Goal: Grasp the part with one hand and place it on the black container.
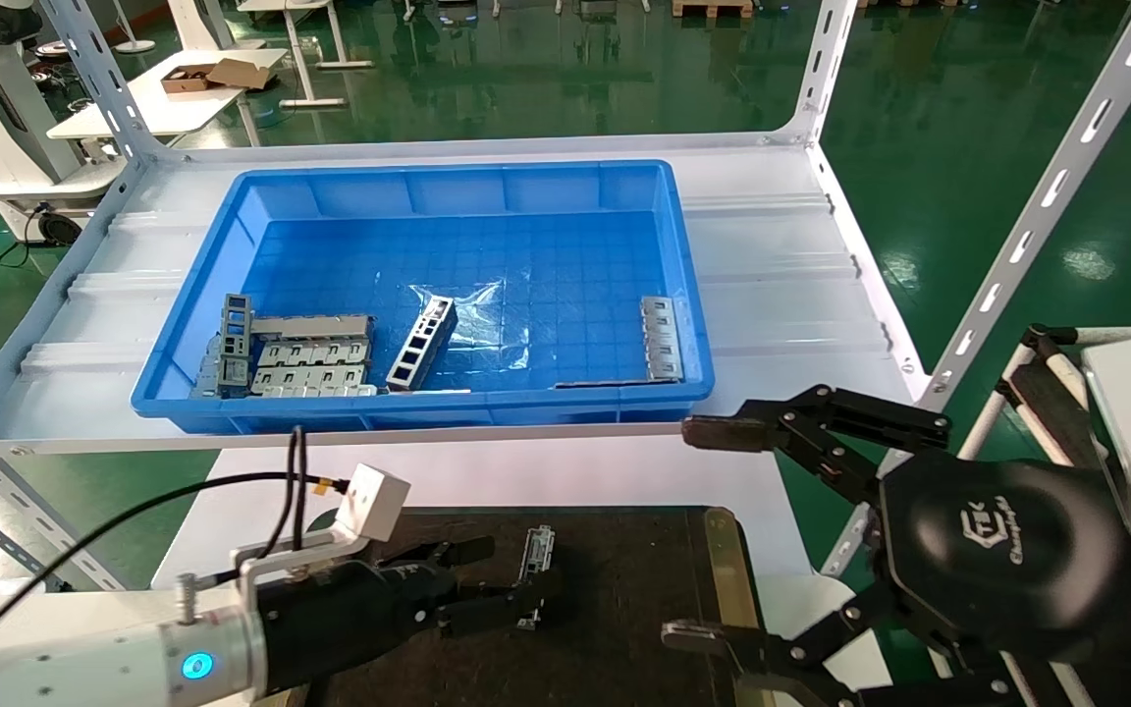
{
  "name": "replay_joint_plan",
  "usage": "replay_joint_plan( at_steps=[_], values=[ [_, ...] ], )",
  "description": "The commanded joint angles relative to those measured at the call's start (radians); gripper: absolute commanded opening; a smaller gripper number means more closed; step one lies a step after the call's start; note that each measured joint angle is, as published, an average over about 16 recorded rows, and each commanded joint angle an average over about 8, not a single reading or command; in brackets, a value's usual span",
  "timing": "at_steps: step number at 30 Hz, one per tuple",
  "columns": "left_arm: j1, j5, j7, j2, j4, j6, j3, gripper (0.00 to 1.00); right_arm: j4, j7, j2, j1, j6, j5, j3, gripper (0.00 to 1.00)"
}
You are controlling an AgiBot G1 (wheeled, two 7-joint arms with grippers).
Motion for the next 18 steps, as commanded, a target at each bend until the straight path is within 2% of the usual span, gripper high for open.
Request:
replay_joint_plan(
  at_steps=[1, 9, 18],
  values=[
    [0.001, -0.024, 0.033, -0.033, -0.022, 0.059, -0.024, 1.0, 0.0, 0.0, 0.0, 0.0, 0.0, 0.0, 0.0, 1.0],
    [0.025, -0.109, 0.123, -0.155, -0.08, 0.22, -0.09, 1.0, 0.0, 0.0, 0.0, 0.0, 0.0, 0.0, -0.001, 1.0],
    [0.04, -0.178, 0.181, -0.266, -0.115, 0.328, -0.142, 1.0, 0.0, -0.001, 0.0, 0.0, 0.0, 0.001, -0.001, 1.0]
  ],
)
